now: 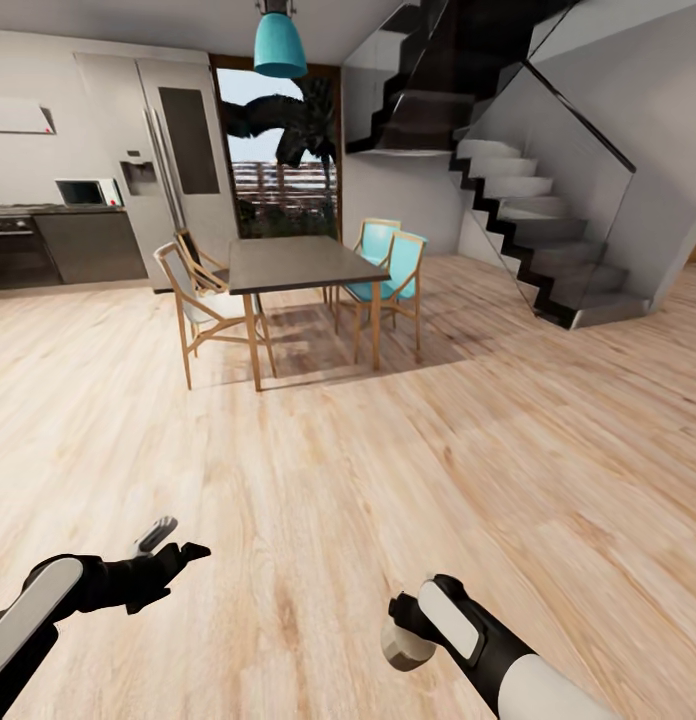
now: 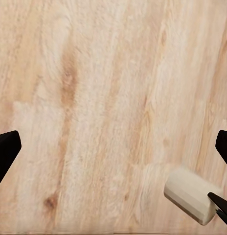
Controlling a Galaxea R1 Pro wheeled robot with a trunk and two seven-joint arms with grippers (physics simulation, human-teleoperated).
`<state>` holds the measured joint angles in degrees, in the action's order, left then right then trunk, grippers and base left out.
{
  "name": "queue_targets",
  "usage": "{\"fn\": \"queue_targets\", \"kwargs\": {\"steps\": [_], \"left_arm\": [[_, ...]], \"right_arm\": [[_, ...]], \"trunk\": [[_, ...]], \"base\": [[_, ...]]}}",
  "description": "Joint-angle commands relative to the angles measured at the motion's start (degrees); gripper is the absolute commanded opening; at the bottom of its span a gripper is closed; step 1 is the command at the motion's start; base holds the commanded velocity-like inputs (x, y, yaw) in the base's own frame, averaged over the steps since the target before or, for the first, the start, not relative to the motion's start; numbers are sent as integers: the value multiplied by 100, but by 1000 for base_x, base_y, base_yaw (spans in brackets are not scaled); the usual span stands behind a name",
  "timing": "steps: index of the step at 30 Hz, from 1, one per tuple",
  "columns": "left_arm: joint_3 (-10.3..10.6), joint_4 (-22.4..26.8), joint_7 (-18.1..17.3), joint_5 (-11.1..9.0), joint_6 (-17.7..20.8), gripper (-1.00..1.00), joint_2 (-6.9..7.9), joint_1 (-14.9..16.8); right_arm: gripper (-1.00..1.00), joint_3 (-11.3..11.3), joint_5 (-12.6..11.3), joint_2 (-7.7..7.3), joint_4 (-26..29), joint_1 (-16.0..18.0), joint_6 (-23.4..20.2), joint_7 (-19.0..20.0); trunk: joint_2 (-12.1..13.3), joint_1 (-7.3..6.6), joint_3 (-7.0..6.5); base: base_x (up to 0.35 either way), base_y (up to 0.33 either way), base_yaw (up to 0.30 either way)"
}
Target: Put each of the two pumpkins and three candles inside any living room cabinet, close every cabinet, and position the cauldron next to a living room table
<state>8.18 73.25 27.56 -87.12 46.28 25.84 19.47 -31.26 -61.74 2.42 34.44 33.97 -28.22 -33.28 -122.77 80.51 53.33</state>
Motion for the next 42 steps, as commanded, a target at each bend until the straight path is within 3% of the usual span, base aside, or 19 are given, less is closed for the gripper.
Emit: {"fn": "queue_targets", "kwargs": {"steps": [1, 14, 22, 32, 42], "left_arm": [[9, 6, 57, -60, -5, 100, 6, 4], [9, 40, 65, -60, -5, 100, -1, 4], [15, 40, 65, -63, -5, 100, -5, 4], [14, 40, 65, -72, 1, 100, -1, 4], [0, 139, 64, -126, 17, 100, -4, 4]], "right_arm": [[-100, -23, -42, -4, 9, 4, -8, -47], [-100, -22, -46, -5, 19, 4, 0, -41], [-100, -22, -47, -5, 11, 4, 0, -47], [-100, -29, -44, -5, 10, 4, 0, -47], [-100, -29, -44, -5, 5, 4, 0, -47]], "trunk": [[39, -26, -4], [560, -312, -213], [881, -487, -357], [881, -487, -357], [961, -531, -393]], "base": [[-279, 0, 21], [-330, 0, -6], [-336, 0, 222], [-328, -30, 275], [-42, -14, 276]]}}
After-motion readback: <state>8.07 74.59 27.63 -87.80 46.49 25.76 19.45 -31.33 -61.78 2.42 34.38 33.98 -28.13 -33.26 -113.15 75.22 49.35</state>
